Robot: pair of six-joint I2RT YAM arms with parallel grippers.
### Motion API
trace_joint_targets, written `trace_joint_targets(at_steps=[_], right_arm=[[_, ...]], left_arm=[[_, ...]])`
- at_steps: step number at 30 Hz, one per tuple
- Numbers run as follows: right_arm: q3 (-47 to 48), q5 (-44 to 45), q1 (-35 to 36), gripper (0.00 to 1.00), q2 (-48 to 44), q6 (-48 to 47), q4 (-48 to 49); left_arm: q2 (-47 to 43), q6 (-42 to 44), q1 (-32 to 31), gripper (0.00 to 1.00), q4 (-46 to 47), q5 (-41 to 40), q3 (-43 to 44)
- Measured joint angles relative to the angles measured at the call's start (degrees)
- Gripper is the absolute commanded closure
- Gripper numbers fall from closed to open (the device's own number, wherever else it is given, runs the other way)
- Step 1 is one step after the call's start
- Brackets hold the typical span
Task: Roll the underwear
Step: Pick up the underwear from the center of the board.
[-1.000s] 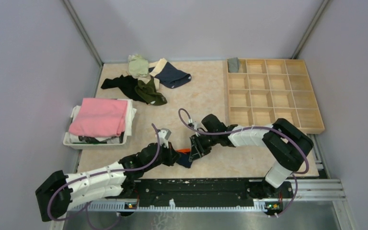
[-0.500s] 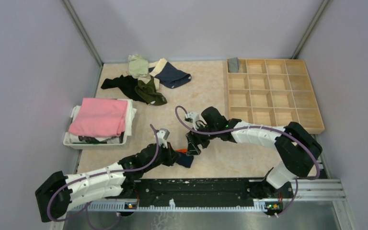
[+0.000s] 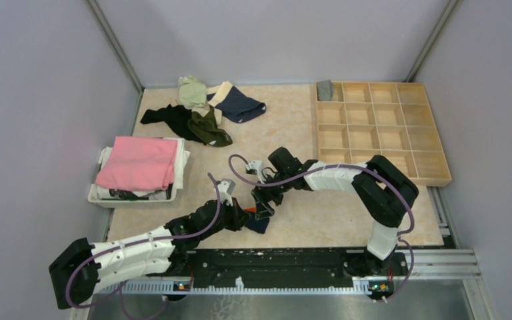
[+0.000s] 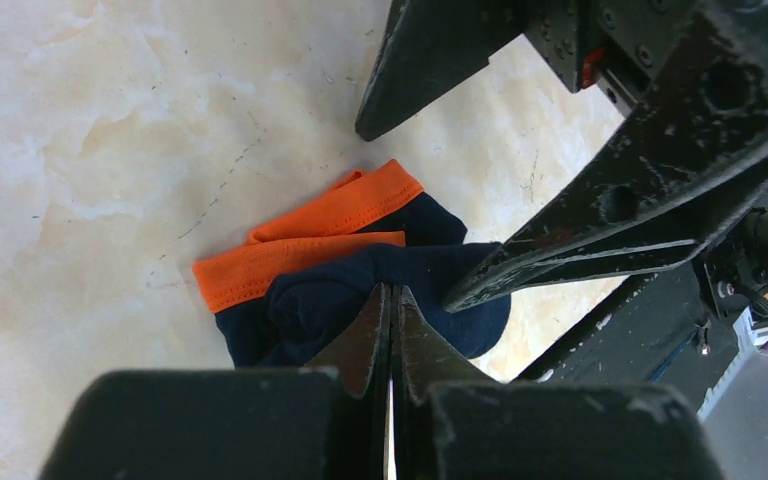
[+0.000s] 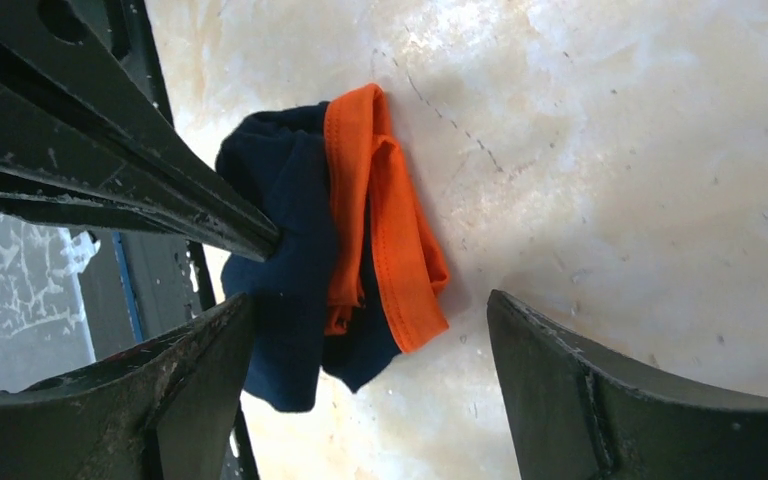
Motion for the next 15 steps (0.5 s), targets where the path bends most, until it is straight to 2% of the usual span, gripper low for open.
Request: trace_joint_targets(at_steps=[15], right_arm=[[6.01,-7.1,-0.04,0.32,6.75,-1.07,-2.67]], left_arm=[[0.0,-0.07,0.0,1.0,-0.02,-0.17,0.0]])
